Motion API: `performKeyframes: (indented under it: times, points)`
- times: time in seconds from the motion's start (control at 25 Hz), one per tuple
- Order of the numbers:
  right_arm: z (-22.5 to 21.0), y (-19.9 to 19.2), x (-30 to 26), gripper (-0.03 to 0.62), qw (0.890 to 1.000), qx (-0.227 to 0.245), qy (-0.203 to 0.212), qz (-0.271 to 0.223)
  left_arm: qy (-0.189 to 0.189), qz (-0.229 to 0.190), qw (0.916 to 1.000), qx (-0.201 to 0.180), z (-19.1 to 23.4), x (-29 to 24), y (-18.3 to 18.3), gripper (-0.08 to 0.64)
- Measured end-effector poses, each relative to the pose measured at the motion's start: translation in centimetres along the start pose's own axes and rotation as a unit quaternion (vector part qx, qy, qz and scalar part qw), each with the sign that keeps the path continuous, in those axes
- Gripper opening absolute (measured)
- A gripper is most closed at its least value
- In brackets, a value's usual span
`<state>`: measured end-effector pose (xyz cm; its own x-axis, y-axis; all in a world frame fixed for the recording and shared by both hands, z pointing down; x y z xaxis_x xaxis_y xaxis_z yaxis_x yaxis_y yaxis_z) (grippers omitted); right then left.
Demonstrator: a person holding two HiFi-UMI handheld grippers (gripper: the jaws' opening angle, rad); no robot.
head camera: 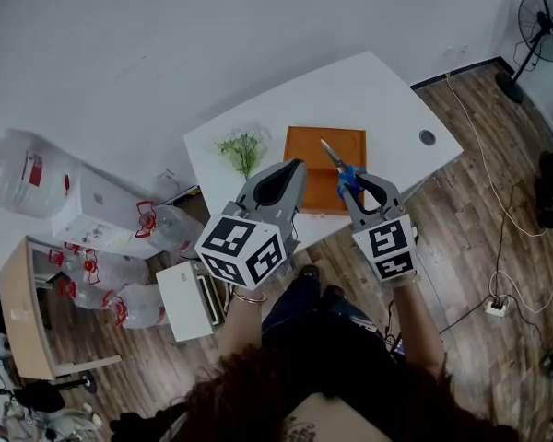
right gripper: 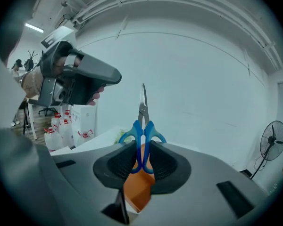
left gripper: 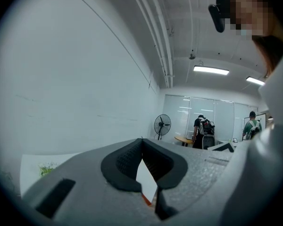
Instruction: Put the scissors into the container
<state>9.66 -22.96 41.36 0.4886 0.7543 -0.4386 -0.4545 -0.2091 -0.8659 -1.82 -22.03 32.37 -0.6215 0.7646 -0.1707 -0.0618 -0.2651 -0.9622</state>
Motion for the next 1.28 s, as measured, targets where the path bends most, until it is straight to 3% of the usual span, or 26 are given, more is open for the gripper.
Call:
performKeyframes:
  times: [0.6, 1.28]
  points:
    - [0.9, -3.9, -7.0, 0.076, 0.989, 0.104, 0.033, 0.096, -0.012, 0.006, 0.9999, 0.006, 4.6, -2.3, 0.8, 0.015]
    - [2.3, -10.1, -14.3, 0.077, 0.956, 0.188, 0.094, 0.205, -0.011, 0.015, 0.9997, 0.014, 8.7, -4.5, 1.3, 0.015]
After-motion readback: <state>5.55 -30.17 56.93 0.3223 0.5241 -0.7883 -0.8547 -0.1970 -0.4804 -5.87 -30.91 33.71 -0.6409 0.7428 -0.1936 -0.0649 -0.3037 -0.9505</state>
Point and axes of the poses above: the fingertips, and each gripper's own axes: x backward along the fingers, z to its left, y out of its top, the point moved 3 cm from there along x, backward along the fingers, and after that the axes turned 7 degrees about z, right-handed, at the moved point
